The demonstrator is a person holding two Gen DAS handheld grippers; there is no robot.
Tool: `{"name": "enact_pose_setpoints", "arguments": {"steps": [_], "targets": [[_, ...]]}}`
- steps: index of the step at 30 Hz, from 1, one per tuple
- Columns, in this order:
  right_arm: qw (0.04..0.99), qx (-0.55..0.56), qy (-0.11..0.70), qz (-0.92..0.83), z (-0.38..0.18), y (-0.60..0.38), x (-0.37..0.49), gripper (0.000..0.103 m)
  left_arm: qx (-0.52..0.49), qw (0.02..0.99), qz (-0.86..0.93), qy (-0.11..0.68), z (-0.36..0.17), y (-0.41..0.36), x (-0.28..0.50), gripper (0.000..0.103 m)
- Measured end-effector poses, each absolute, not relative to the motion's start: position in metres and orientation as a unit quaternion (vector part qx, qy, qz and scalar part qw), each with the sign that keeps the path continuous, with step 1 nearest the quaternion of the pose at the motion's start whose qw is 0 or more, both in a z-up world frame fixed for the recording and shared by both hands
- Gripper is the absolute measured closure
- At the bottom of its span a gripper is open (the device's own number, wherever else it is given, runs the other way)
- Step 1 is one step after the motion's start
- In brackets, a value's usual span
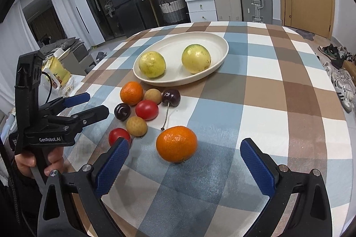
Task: Organize fruits
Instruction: 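Grasp the dark plum with the left tool while the right tool grasps the orange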
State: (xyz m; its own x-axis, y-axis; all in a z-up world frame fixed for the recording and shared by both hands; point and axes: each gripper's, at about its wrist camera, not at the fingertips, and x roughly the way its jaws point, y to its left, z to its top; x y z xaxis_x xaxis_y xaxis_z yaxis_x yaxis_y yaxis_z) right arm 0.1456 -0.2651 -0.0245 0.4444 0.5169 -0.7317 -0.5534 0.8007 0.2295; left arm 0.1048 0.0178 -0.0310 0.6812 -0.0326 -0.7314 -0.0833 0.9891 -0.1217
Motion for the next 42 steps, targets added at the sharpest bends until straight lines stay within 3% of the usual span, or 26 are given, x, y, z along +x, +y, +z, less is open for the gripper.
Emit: {"name": "enact_pose_setpoints", "arguments": {"steps": [3, 16, 25, 38, 42], "targets": [[0.846, -0.027, 0.429, 0.315, -0.030, -0.263, 0.146, 0.002, -0.076, 0.910, 0.016, 0.407, -0.037, 0.018, 0.110, 0.001], [0.838, -0.039, 0.438, 0.321, -0.040, -0.255, 0.151, 0.026, -0.093, 0.894, 0.004, 0.439, -0.051, 0.017, 0.126, 0.005], [0.838, -0.049, 0.435, 0.325, -0.040, -0.253, 0.149, 0.030, -0.087, 0.893, -0.019, 0.441, -0.050, 0.010, 0.130, 0.021], [0.840, -0.054, 0.430, 0.327, -0.039, -0.252, 0.148, 0.031, -0.073, 0.896, -0.056, 0.435, -0.049, -0.002, 0.127, 0.061], [0.839, -0.059, 0.432, 0.326, -0.040, -0.251, 0.148, 0.035, -0.073, 0.896, -0.055, 0.434, -0.049, -0.002, 0.127, 0.066]]}}
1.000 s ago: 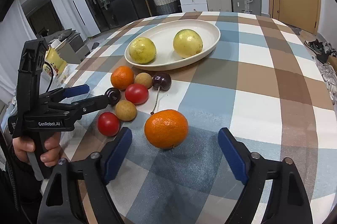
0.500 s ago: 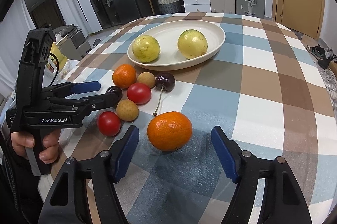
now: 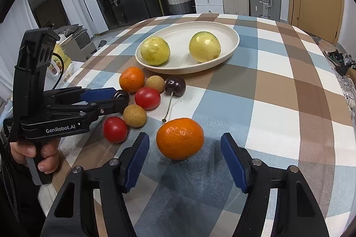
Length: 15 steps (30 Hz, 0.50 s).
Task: Organize fruits
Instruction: 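Grasp the dark plum with the left tool while the right tool grasps the orange, then carry the held plum and orange over the white plate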
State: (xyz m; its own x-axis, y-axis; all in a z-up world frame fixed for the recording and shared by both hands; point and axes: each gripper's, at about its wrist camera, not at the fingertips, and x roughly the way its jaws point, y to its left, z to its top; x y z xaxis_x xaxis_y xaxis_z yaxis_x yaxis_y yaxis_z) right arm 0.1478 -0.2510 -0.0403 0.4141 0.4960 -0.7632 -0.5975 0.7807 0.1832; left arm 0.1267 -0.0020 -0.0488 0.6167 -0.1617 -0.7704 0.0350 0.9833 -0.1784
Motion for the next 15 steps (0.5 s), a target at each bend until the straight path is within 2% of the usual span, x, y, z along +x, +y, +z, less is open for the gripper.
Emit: {"name": "enact_pose_setpoints", "arguments": {"steps": [6, 12, 15], "targets": [[0.838, -0.060, 0.431, 0.328, -0.0408, -0.2510, 0.1474, 0.036, -0.079, 0.894, -0.066, 0.436, -0.0491, -0.0012, 0.1268, 0.080], [0.838, -0.062, 0.431, 0.328, -0.0405, -0.2496, 0.1481, 0.040, -0.083, 0.895, -0.071, 0.434, -0.0489, -0.0010, 0.1260, 0.080], [0.838, -0.061, 0.430, 0.330, -0.0401, -0.2497, 0.1481, 0.047, -0.083, 0.897, -0.076, 0.428, -0.0463, -0.0021, 0.1236, 0.080]]}}
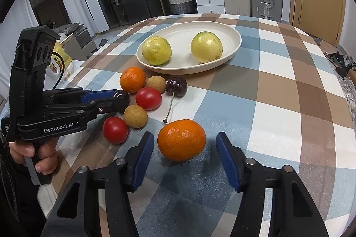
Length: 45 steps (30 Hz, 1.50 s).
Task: Organize fruits
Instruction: 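Carry the held plum and orange over the white plate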
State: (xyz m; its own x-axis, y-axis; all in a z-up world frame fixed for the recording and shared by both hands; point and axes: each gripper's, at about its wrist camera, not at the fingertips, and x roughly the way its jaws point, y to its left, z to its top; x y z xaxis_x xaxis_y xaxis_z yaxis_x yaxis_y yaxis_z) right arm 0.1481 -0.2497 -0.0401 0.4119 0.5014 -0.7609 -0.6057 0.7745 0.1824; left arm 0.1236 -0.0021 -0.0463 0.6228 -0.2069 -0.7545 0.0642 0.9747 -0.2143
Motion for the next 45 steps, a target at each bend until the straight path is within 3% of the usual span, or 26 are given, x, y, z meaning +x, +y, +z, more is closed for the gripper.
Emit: {"name": "enact_pose_setpoints", "arguments": {"steps": [5, 45], "targets": [[0.837, -0.060, 0.430, 0.333, -0.040, -0.248, 0.148, 0.061, -0.087, 0.899, -0.078, 0.421, -0.043, -0.001, 0.120, 0.080], [0.861, -0.022, 0.382, 0.336, 0.005, -0.245, 0.170, 0.061, -0.090, 0.923, -0.066, 0.368, 0.001, 0.010, 0.131, 0.080]]}}
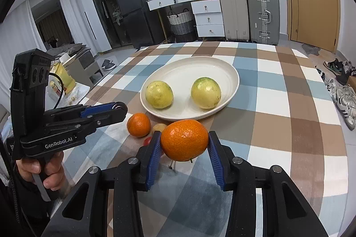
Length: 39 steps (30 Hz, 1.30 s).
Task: Organize fruits
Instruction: 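Carry the held plum and orange over the white plate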
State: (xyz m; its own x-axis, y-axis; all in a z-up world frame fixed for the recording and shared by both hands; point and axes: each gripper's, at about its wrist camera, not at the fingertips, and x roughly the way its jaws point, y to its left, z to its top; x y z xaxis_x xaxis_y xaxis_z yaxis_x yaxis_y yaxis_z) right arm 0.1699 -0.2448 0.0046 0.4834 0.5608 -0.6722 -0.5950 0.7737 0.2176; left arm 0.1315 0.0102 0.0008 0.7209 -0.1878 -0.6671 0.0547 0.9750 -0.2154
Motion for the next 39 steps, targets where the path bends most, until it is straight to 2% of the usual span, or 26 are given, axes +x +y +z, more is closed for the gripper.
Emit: {"name": "enact_pose_setpoints", "arguments": {"steps": [39], "targets": [[0.845, -0.010, 0.407, 0.347, -0.017, -0.202, 0.253, 0.061, -0.071, 0.919, -0.073, 0.381, -0.012, 0.009, 0.210, 0.080]]}}
